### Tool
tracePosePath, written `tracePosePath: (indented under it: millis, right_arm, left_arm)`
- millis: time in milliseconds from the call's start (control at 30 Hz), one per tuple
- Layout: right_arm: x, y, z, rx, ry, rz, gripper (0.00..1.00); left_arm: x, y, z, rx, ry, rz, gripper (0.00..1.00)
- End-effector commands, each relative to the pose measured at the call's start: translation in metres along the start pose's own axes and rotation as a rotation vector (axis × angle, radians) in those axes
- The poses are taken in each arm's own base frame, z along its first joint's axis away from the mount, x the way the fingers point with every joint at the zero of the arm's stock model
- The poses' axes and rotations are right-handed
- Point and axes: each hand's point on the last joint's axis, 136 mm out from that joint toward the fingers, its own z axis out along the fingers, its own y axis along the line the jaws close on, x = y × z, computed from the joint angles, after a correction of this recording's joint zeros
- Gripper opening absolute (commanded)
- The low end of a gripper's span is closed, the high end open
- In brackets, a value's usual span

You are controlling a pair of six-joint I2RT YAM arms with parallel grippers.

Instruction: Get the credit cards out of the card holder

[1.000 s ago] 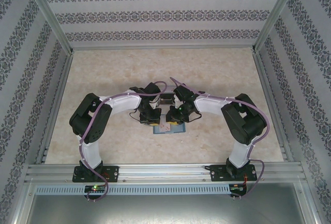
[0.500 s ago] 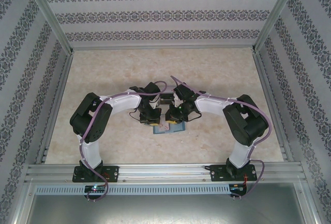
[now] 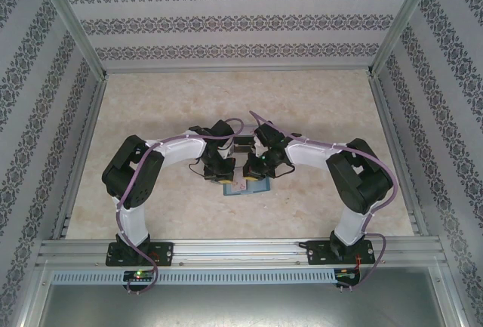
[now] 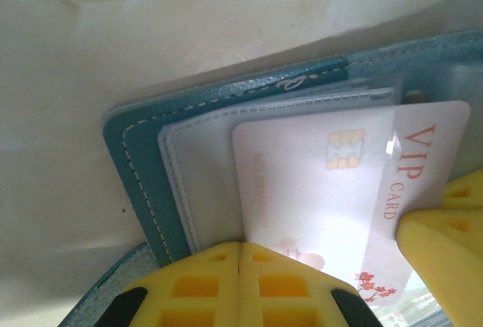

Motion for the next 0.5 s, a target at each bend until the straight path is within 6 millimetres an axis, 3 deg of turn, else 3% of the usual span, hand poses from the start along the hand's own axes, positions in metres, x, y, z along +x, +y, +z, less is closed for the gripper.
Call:
tracePosePath:
  millis: [0, 267, 467]
  right_arm:
    - [0.004, -0.019, -0.010, 0.065, -0.014, 0.001, 0.07]
    - [0.006, -0.037, -0.027, 0.124, -0.032, 0.008, 0.06]
    - [0.005, -0.037, -0.033, 0.134, -0.043, 0.003, 0.06]
  left_arm:
    - [0.014, 0.030, 0.022, -0.104, 0.071, -0.033, 0.00]
    - [0.013, 0.029, 0.019, -0.103, 0.061, -0.033, 0.00]
    - [0.014, 0.029, 0.018, -0.102, 0.060, -0.035, 0.00]
